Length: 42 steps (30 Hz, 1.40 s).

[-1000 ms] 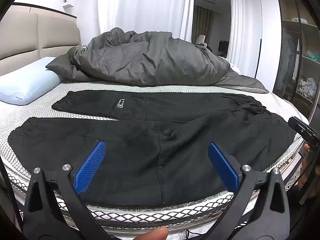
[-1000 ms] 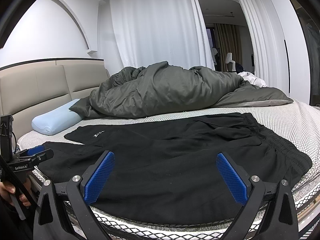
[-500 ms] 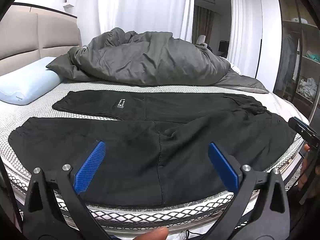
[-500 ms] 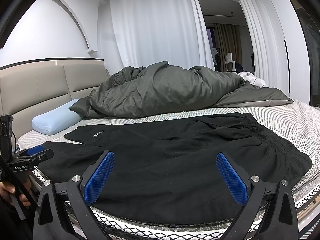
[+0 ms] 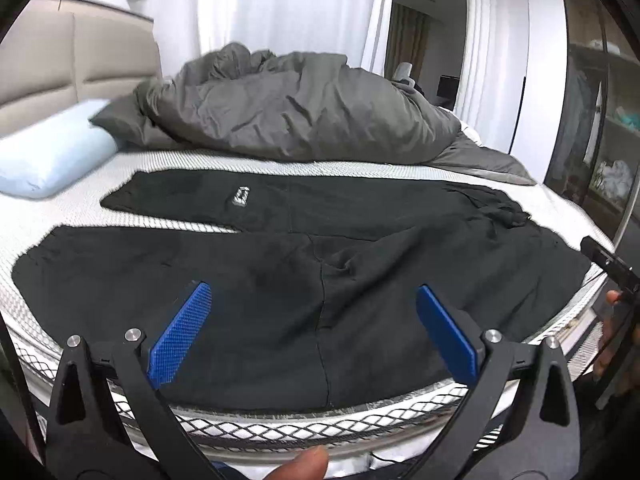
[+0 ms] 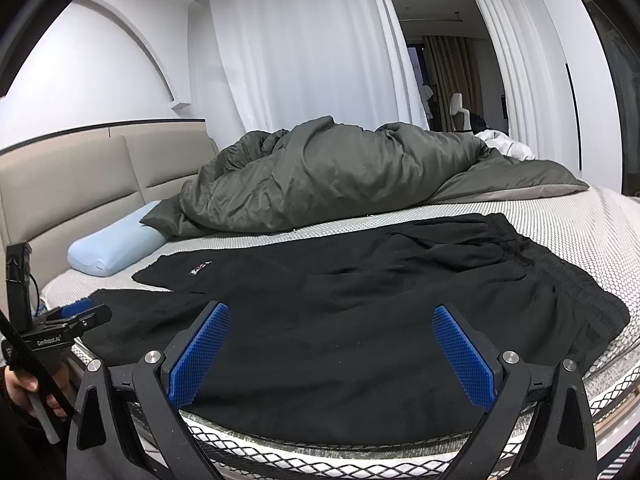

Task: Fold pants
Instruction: 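Lower both open tools onto the black pants fabric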

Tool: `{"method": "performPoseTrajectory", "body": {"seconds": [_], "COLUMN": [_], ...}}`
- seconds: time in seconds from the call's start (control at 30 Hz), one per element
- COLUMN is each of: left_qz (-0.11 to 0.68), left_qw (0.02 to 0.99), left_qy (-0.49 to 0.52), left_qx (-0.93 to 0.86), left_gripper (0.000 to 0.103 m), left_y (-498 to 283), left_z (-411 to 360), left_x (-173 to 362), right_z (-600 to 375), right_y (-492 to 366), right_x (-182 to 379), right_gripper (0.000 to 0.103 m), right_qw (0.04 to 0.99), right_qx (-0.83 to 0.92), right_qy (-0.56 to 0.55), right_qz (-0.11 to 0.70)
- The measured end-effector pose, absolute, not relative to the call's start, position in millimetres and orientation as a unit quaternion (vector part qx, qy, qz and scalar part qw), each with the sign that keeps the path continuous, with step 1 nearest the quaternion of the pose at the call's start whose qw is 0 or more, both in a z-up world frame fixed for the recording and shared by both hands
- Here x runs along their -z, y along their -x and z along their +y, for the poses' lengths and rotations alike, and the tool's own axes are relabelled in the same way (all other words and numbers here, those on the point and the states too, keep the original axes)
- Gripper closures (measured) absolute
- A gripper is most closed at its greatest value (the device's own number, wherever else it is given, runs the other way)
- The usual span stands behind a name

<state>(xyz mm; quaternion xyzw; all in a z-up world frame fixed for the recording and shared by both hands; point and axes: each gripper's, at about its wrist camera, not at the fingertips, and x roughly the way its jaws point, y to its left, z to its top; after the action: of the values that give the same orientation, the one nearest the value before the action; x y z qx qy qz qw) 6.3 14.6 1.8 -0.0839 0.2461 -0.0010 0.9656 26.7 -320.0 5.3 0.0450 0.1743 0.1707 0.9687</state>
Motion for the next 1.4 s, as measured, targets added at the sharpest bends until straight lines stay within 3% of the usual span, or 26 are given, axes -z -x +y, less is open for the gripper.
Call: {"method": "performPoseTrajectory", "body": {"seconds": [0.2, 0.57, 0.7, 0.83, 1.0, 1.13, 1.23, 1.4], "left_qz": [0.278, 0.256, 0.274, 0.328, 0.297, 0.328, 0.353, 0.39], "left_qw": [0.952, 0.96, 0.959, 0.941, 0.946, 0.937, 0.929, 0.915], "left_qy": [0.13, 0.116, 0.067, 0.081, 0.126, 0.121, 0.109, 0.084], "left_qx": [-0.015, 0.011, 0.007, -0.008, -0.015, -0.021, -0.031, -0.058], "left_gripper": [0.001, 0.001, 0.001, 0.001, 0.001, 0.001, 0.001, 0.001], "left_y": [-9.6, -84.8, -124.8, -147.6, -164.1, -175.9, -183.7, -195.2], "left_z": [43.7, 41.1, 18.1, 16.8, 17.4, 20.8, 27.6, 34.5], "left_x": [-19.9, -55.2, -40.3, -9.9, -4.0, 11.2, 19.9, 33.0], "right_z": [-343.8, -399.8, -425.3, -447.4, -467.3, -480.2, -491.6, -487.6], "right_y": [-33.1, -103.8, -156.8, -207.7, -288.7, -351.5, -394.6, -438.4], "right_x": [-30.7, -54.3, -51.2, -49.4, -37.3, -20.9, -3.6, 9.1], "right_gripper": [0.0, 0.0, 0.0, 0.015, 0.021, 0.023, 0.036, 0.036], "right_qw": [0.974, 0.952, 0.937, 0.924, 0.905, 0.893, 0.885, 0.878], "right_qx": [-0.145, -0.11, -0.112, -0.117, -0.102, -0.064, -0.032, -0.012], "right_qy": [-0.008, 0.038, 0.015, -0.008, -0.018, -0.027, -0.042, -0.02], "right_qz": [0.173, 0.284, 0.329, 0.364, 0.413, 0.444, 0.463, 0.478]}}
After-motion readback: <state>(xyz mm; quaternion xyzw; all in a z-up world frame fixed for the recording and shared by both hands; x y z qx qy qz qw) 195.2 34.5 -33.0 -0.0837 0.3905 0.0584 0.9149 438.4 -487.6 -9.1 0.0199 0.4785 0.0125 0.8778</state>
